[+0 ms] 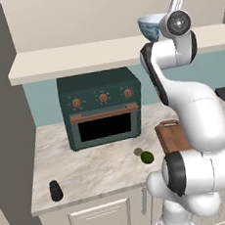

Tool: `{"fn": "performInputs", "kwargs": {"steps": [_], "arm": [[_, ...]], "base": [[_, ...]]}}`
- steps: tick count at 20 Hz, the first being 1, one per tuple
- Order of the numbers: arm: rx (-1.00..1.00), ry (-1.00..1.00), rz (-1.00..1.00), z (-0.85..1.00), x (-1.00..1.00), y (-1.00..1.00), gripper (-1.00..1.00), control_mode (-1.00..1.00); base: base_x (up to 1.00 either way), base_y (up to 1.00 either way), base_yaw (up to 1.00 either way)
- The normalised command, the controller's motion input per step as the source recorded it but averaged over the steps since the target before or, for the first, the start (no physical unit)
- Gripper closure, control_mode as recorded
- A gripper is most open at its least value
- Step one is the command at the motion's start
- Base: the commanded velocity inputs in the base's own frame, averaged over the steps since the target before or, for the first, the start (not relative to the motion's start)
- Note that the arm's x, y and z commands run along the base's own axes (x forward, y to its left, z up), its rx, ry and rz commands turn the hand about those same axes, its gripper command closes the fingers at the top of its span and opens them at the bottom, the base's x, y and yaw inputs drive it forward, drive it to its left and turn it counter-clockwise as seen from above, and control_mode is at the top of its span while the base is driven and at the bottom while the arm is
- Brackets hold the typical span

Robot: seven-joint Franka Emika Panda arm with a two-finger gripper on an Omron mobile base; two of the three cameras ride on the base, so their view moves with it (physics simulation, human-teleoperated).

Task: Open the cabinet. Place the bowl and condiment on the counter. Then place the lime and garlic on the cutting board.

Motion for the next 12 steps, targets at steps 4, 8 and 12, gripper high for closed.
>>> {"fn": "performInputs", "kwargs": {"steps": [4,8,12], "arm": [[0.00,0.00,0.00,-0.08,0.21,-0.06,-1.00,-1.00],[0.00,0.00,0.00,-0.06,0.19,-0.05,-1.00,-1.00],[0.00,0.00,0.00,-0.03,0.19,-0.04,-1.00,-1.00]], "base": [[0.00,0.00,0.00],[0.00,0.00,0.00],[0.00,0.00,0.00]]}}
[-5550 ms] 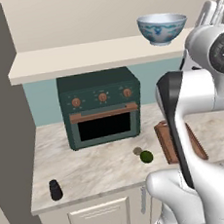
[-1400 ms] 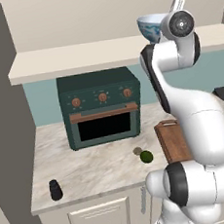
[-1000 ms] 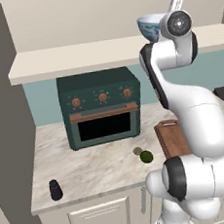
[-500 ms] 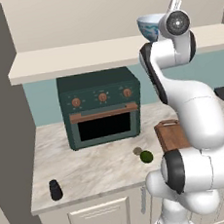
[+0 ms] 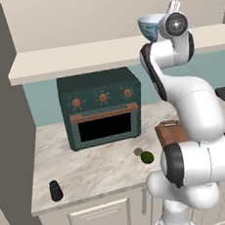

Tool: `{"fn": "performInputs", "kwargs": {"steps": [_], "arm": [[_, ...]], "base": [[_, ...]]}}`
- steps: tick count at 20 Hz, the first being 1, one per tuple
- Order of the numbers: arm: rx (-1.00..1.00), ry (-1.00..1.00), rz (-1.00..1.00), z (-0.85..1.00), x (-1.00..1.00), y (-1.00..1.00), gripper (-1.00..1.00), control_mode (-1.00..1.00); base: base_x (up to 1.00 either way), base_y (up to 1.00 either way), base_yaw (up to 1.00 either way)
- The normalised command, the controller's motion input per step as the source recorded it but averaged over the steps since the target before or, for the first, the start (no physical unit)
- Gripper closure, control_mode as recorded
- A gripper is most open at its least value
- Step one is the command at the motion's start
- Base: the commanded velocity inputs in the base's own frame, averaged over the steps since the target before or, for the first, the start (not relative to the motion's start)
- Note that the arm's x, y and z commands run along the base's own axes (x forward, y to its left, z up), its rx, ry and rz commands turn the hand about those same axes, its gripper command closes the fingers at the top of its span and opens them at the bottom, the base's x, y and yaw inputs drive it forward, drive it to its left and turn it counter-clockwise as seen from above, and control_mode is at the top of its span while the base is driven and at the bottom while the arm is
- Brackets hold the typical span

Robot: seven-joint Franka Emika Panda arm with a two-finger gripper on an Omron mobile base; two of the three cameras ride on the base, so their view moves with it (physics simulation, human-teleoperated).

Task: Open the cabinet. Place the bowl and condiment on the counter. Then place the lime and garlic on the cutting board.

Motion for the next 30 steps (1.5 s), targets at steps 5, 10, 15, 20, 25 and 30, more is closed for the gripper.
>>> {"fn": "performInputs", "kwargs": {"steps": [5,10,15,20,25,30], "arm": [[0.00,0.00,0.00,-0.01,0.19,-0.06,-1.00,-1.00],[0.00,0.00,0.00,-0.01,0.19,-0.05,-1.00,-1.00],[0.00,0.01,0.00,0.00,0.22,-0.06,-1.00,-1.00],[0.00,0.01,0.00,0.00,0.23,-0.06,-1.00,-1.00],[0.00,0.02,0.00,-0.02,0.23,-0.05,-1.00,-1.00],[0.00,0.03,0.00,-0.01,0.21,-0.08,-1.00,-1.00]], "base": [[0.00,0.00,0.00],[0.00,0.00,0.00],[0.00,0.00,0.00],[0.00,0.00,0.00],[0.00,0.00,0.00],[0.00,0.00,0.00]]}}
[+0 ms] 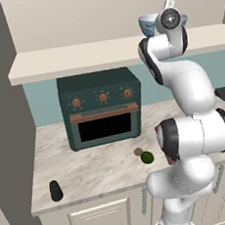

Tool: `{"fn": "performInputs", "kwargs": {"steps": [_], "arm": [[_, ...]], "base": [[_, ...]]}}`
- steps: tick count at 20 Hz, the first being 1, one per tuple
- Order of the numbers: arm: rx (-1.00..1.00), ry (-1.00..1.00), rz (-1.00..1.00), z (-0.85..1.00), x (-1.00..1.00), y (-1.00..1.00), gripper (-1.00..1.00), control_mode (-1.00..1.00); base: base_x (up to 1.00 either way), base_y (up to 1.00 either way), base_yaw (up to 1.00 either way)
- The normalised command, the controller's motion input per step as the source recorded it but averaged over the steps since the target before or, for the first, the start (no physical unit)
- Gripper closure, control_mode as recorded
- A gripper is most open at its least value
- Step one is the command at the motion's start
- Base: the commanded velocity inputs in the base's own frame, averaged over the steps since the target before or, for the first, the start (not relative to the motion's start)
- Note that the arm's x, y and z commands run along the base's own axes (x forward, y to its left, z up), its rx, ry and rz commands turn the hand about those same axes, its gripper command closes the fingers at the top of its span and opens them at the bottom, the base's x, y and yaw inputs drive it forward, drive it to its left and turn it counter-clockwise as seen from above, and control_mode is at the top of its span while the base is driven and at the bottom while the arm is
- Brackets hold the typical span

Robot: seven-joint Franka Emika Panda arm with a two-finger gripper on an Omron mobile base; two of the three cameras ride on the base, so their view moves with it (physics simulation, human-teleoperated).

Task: Open the cabinet. Place the bowl and condiment on the counter. Then place the lime and garlic on the cutting board.

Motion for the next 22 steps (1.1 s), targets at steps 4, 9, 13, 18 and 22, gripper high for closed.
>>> {"fn": "performInputs", "kwargs": {"steps": [4,9,13,18,22], "arm": [[0.00,0.03,0.00,0.00,0.22,-0.04,1.00,-1.00],[0.00,0.00,0.00,0.00,0.06,-0.10,1.00,-1.00],[0.00,0.00,0.00,0.00,-0.20,-0.08,1.00,-1.00],[0.00,0.00,0.00,0.00,-0.53,-0.06,1.00,-1.00],[0.01,-0.01,-0.01,0.12,-0.86,-0.13,1.00,-1.00]], "base": [[0.00,0.00,0.00],[0.00,0.00,0.00],[0.00,0.00,0.00],[0.00,0.00,0.00],[0.00,0.00,0.00]]}}
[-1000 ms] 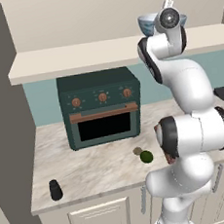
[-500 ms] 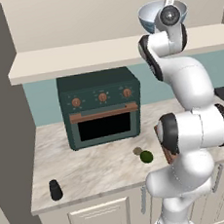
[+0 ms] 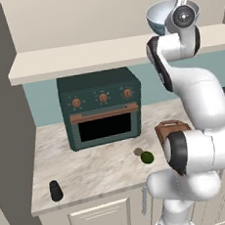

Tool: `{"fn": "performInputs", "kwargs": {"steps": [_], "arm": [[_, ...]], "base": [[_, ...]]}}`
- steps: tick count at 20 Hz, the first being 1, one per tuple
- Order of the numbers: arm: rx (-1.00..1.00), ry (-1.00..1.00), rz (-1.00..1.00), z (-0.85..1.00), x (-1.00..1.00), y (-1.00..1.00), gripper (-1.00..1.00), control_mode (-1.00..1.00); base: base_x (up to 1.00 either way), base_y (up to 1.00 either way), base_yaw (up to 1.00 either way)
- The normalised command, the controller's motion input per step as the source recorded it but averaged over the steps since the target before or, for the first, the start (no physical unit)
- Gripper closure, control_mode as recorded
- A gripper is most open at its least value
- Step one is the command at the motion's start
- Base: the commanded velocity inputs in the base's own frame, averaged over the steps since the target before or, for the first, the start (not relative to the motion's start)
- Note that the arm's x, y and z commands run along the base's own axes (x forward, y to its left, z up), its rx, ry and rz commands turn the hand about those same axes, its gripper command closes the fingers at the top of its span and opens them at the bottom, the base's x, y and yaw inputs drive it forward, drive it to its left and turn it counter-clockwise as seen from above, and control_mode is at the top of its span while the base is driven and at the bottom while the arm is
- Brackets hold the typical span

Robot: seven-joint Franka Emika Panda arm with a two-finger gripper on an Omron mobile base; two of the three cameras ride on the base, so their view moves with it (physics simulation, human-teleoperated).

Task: Open the cabinet. Place the bowl and condiment on the counter. Then place the lime and garlic on the cutting board.

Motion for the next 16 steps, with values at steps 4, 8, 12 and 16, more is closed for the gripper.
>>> {"fn": "performInputs", "kwargs": {"steps": [4,8,12,16], "arm": [[0.03,0.00,-0.05,0.26,-0.99,-0.15,1.00,-1.00],[0.05,0.00,-0.09,0.31,-1.00,-0.14,1.00,-1.00],[0.04,0.00,-0.10,0.25,-1.00,-0.14,1.00,-1.00],[0.02,0.01,-0.10,0.05,-1.00,-0.07,1.00,-1.00]], "base": [[0.00,0.00,0.00],[0.00,0.00,0.00],[0.00,0.00,0.00],[0.00,0.00,0.00]]}}
